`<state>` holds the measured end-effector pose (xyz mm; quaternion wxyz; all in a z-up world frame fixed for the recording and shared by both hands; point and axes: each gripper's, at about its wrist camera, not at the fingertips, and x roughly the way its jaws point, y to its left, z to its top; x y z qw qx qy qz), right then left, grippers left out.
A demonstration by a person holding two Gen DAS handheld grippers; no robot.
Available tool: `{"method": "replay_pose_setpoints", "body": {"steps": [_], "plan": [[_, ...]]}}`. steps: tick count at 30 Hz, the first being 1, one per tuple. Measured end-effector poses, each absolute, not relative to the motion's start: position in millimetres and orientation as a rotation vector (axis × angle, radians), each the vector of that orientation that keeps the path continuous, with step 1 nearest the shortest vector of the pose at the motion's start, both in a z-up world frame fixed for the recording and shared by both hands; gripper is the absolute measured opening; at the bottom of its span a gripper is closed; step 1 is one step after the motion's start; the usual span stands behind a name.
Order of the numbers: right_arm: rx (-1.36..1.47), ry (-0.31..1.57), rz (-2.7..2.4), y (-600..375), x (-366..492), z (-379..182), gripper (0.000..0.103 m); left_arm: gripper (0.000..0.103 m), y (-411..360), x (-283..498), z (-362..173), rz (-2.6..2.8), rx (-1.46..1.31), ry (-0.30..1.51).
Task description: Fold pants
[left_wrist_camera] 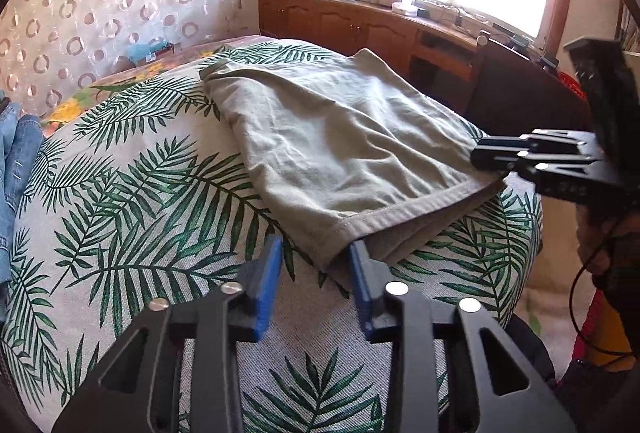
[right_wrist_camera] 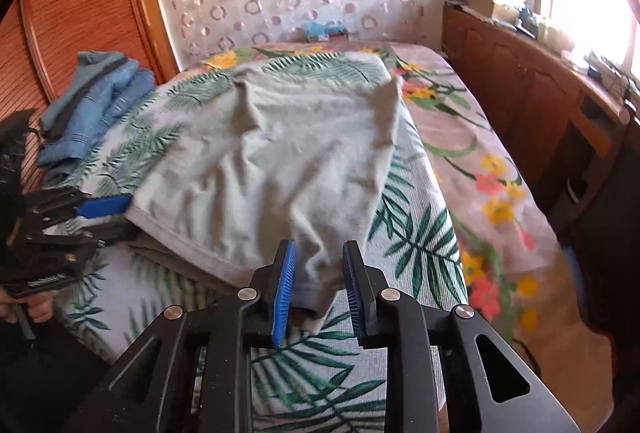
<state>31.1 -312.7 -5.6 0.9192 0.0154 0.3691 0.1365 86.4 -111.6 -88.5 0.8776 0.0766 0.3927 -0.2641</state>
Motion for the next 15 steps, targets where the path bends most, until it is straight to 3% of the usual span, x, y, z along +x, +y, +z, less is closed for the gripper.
{"method": "replay_pose_setpoints", "body": {"steps": [2,6,15], "plan": [[0.042,0.767,0.279,-315,32,-9,0.025,0.013,-112,84,-88,-0.565,0.155,0.814],[0.063,0.767,0.282,-317,35,-8,0.026,0.006,-115,75,-84,-0.586,0.172,0.792],[0.084,0.747,0.272,-318,31,-11,0.028,0.002,-110,57,-80,-0.602,0.181,0.776]]}}
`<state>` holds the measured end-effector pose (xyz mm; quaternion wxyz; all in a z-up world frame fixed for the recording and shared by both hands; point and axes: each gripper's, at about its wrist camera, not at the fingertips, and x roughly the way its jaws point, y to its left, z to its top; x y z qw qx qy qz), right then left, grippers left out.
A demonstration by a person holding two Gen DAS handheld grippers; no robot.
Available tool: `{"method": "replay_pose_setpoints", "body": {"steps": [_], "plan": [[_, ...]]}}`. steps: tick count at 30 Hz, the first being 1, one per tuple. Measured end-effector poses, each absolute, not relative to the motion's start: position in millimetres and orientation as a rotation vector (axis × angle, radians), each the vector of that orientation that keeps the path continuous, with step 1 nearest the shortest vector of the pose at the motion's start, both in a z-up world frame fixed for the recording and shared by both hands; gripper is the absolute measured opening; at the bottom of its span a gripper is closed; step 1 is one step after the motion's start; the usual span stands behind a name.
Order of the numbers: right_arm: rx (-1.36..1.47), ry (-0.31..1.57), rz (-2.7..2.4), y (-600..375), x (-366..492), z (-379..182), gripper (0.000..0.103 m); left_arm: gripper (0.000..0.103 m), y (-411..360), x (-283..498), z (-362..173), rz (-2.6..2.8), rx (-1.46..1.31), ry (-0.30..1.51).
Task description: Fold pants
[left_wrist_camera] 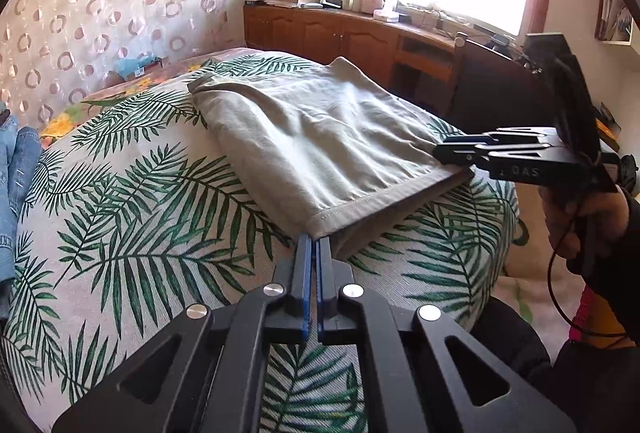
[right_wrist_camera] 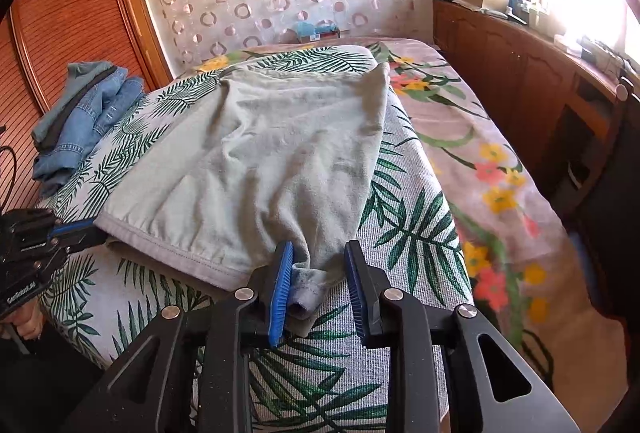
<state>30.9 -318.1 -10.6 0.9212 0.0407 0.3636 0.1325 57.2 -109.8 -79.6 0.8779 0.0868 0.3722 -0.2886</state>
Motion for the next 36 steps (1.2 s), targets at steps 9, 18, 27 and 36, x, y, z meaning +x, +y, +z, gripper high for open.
{"method": "replay_pose_setpoints", "body": {"steps": [9,18,27,36], "plan": [[0.081,0.748,0.271,-318,28,-12,0.028,0.002,-111,56,-89,-0.600,0.187,0.809],[0.075,0.749,0.270,-317,28,-12,0.028,0.002,-105,54,-92,-0.592,0.174,0.824],[0.068,0.741,0.271,-316,27,-13,0.028,0.014,-93,65,-80,-0.502,0.170,0.801],[0.046,0.724,0.266,-314,23,-15,0.030,0.074,-91,86,-83,-0.470,0.149,0.825]]}}
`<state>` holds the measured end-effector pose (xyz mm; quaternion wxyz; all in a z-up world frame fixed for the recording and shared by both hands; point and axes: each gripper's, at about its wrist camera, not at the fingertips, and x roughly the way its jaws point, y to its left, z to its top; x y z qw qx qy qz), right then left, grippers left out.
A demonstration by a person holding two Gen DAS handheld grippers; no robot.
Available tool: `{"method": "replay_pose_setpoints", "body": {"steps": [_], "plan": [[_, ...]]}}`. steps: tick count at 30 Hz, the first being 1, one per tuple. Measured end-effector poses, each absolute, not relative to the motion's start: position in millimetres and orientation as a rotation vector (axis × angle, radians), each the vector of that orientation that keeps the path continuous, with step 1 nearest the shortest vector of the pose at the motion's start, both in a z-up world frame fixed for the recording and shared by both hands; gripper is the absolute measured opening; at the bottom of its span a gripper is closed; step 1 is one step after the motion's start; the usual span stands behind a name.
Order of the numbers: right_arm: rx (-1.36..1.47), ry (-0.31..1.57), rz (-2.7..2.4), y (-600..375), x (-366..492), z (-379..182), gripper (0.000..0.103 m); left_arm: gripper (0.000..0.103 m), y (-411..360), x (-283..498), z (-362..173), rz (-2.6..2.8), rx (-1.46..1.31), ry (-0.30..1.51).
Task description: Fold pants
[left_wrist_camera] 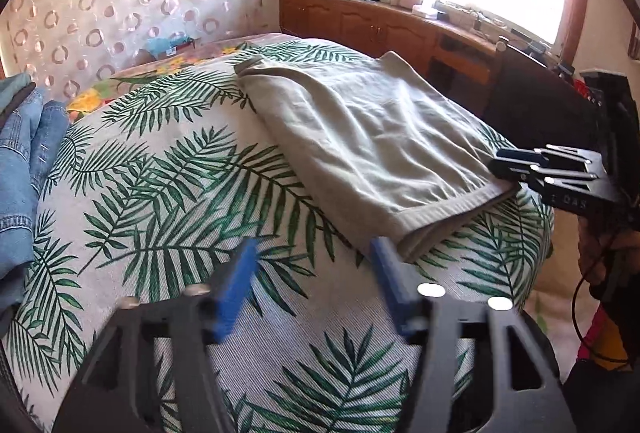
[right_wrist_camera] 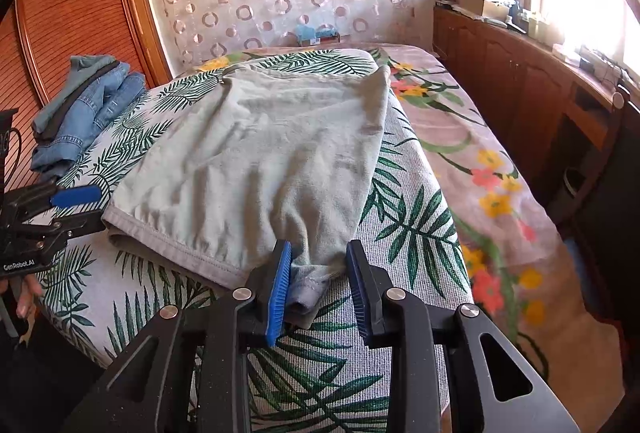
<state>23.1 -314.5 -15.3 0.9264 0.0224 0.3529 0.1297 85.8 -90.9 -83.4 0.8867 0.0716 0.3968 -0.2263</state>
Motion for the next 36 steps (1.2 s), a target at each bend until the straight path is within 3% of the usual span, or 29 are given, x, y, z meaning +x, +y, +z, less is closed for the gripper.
{"method": "replay_pose_setpoints", "body": {"steps": [2,22,29,31,34,35,36], "plan": [[0.046,0.721,0.266,-315,22,-16,0.030,0.079,-91,89,-82,-0.473,0.136,0.828],[0.043,0.737,0.264,-319,22,-14,0.031,0.079,-108,105,-67,-0.505,0.126,0.782],[0.033,0.735,0.263,-316,23,-13,0.031,0.057,-114,130,-75,-0.502,0.117,0.838],[0.032,0.729,0.265,-317,22,-14,0.031,0.056,-113,133,-79,-0.494,0.104,0.854],[0.025,0.721,0.267,-317,20,-16,0.031,0.040,-114,133,-85,-0.499,0.101,0.875],[0.022,0.718,0.267,-318,20,-16,0.031,0.031,-117,132,-87,-0.513,0.104,0.883],[0.019,0.717,0.267,-318,19,-16,0.031,0.014,-119,131,-90,-0.522,0.114,0.895]]}}
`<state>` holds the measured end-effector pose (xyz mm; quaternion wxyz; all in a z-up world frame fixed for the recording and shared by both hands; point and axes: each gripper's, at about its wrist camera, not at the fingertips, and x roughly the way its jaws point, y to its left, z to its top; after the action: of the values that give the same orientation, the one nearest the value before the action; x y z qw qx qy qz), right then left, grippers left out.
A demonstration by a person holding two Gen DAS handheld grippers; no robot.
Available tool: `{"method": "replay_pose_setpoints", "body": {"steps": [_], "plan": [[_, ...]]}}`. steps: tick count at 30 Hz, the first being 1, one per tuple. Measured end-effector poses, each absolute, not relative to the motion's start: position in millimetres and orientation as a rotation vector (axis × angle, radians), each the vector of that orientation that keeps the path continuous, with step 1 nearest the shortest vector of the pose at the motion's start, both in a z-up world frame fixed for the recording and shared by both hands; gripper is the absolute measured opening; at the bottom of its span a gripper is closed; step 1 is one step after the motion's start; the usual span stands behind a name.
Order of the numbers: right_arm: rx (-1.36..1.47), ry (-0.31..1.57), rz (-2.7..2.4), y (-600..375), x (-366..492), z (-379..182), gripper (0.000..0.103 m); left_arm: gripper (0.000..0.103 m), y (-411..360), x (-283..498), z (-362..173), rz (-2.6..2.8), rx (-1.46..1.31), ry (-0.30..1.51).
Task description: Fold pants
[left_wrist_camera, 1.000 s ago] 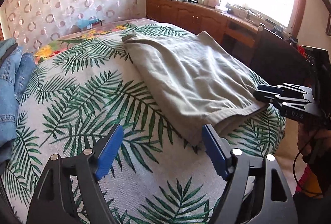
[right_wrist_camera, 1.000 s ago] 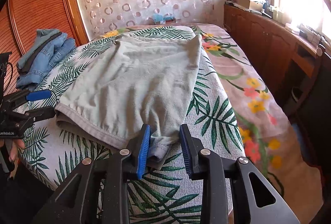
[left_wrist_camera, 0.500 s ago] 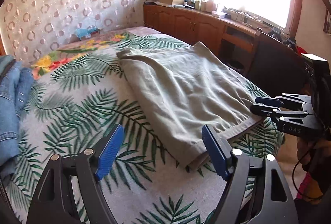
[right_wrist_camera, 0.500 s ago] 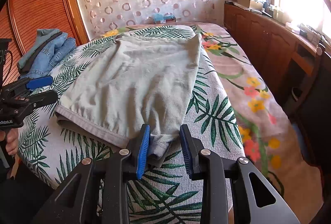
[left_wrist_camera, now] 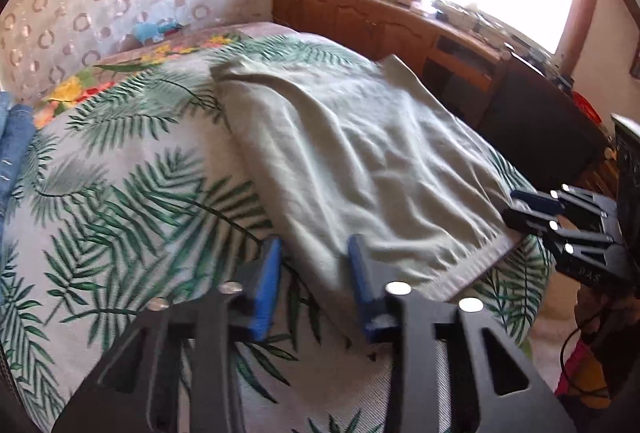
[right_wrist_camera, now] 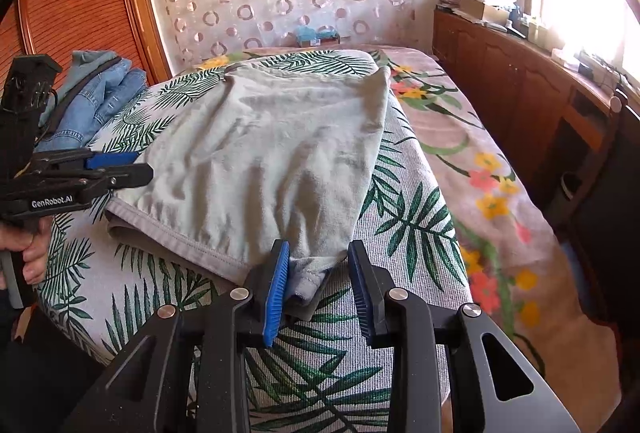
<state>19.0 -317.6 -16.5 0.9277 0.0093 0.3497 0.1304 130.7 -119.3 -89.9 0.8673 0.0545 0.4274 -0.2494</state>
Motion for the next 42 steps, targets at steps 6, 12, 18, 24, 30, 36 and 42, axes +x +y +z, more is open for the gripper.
{"method": "replay_pose_setpoints", "body": {"steps": [6,12,18,24,30,36,42], "plan": [[0.004,0.711,0.266,-316,17,-17,0.031,0.005,-119,117,-84,-0.521,0.140,0.864],[0.001,0.709,0.264,-316,17,-16,0.032,0.005,-112,101,-80,-0.520,0.138,0.853],[0.023,0.726,0.267,-319,19,-13,0.032,0.005,-111,101,-84,-0.501,0.123,0.863],[0.037,0.710,0.265,-323,10,-5,0.032,0.025,-108,94,-79,-0.485,0.126,0.855],[0.021,0.731,0.260,-319,9,-7,0.032,0.047,-111,93,-83,-0.518,0.117,0.877],[0.032,0.746,0.257,-319,9,-7,0.032,0.051,-114,92,-91,-0.501,0.132,0.892],[0.045,0.759,0.276,-317,8,-8,0.032,0.051,-114,89,-91,-0.487,0.129,0.880]]}}
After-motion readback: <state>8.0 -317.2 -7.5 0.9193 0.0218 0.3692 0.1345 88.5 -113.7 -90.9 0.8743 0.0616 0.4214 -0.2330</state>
